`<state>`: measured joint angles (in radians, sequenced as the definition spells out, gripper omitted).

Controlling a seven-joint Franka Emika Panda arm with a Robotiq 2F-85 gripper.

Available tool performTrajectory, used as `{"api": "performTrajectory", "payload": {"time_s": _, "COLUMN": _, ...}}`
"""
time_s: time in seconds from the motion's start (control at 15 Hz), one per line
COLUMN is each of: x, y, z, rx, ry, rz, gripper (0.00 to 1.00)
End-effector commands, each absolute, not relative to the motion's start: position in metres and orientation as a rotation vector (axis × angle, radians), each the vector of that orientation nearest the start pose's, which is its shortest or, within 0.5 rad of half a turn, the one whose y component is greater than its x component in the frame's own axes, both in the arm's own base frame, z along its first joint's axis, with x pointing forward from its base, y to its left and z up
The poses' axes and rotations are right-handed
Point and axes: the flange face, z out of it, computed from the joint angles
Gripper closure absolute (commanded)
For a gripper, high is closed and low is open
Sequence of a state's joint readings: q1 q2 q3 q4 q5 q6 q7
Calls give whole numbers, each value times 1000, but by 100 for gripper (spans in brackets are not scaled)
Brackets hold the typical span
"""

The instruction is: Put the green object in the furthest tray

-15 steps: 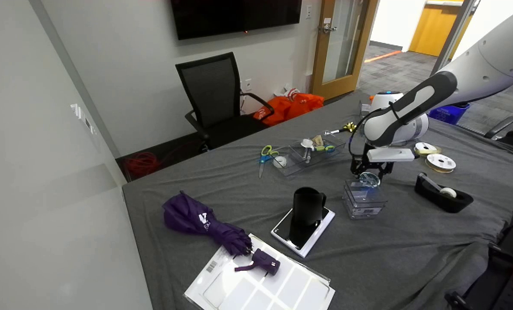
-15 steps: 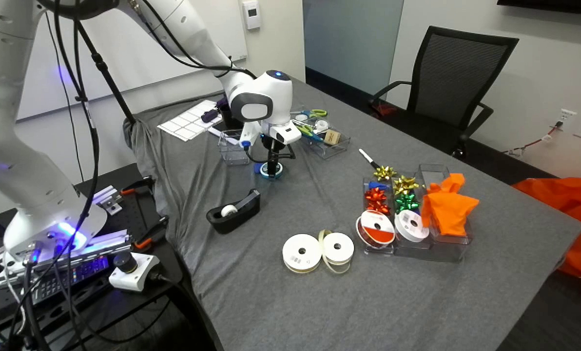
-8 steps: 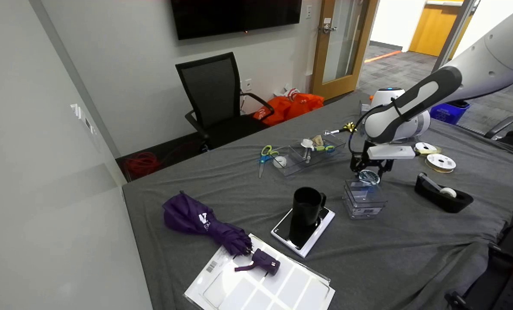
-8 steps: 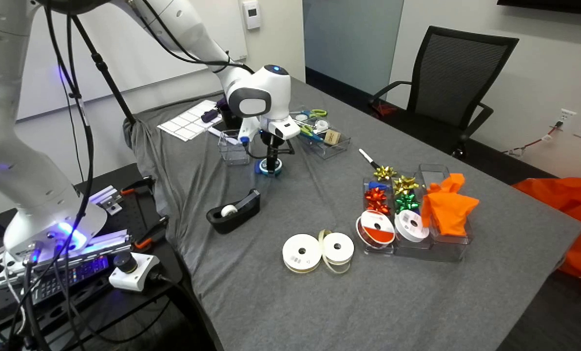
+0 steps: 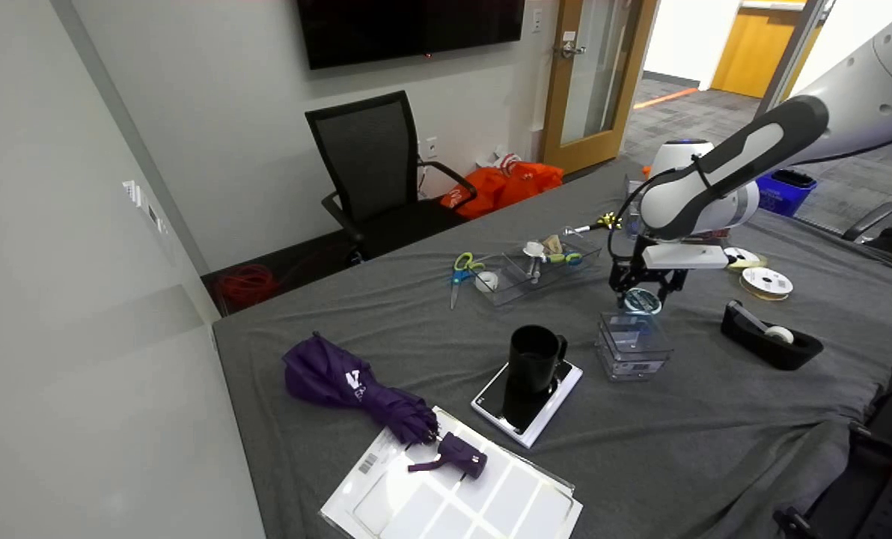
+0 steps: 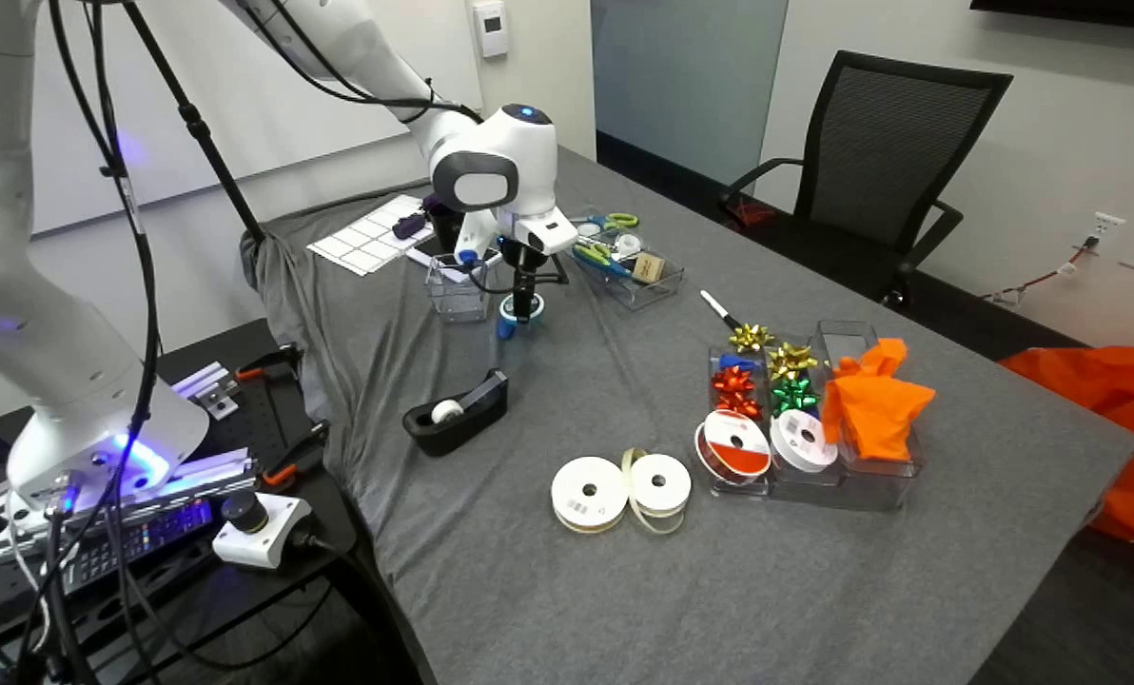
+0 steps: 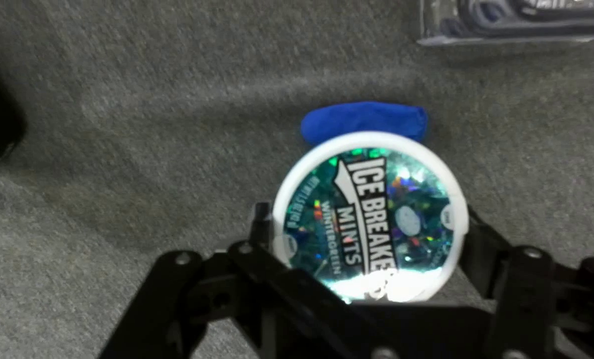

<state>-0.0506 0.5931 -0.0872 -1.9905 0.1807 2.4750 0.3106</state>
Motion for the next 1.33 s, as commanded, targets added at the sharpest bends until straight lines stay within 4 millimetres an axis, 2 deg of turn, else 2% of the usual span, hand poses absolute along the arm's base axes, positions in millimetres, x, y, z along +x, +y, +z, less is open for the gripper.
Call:
{"api": "performTrajectory", "payload": {"time_s": 0.0, "x": 580, "y": -73, "z": 170, "rx": -2931, "ry": 875, "rz": 140, "gripper": 39}}
{"api": "performTrajectory", "payload": {"time_s": 0.33, "x": 599, "y": -58, "z": 194, "rx": -2863, "ry": 934, "rz": 88, "gripper": 39}}
{"api": "performTrajectory", "payload": {"time_s": 0.53, "x": 618, "y": -52, "z": 224, "rx": -2777, "ry": 1007, "rz": 33, "gripper": 39}}
{"api": "performTrajectory", "payload": {"time_s": 0.8, "x": 654, "y": -58, "z": 260, "rx": -2654, "ry": 1116, "rz": -108, "gripper": 39}}
{"api": "performTrajectory", "payload": {"time_s": 1.07, "x": 684, "y": -45, "z": 276, "rx": -2556, "ry": 1100, "rz": -189, "gripper": 39}}
{"api": "performTrajectory", "payload": {"time_s": 1.27, "x": 704, "y": -23, "z": 276, "rx": -2503, "ry": 1098, "rz": -194, "gripper": 39}}
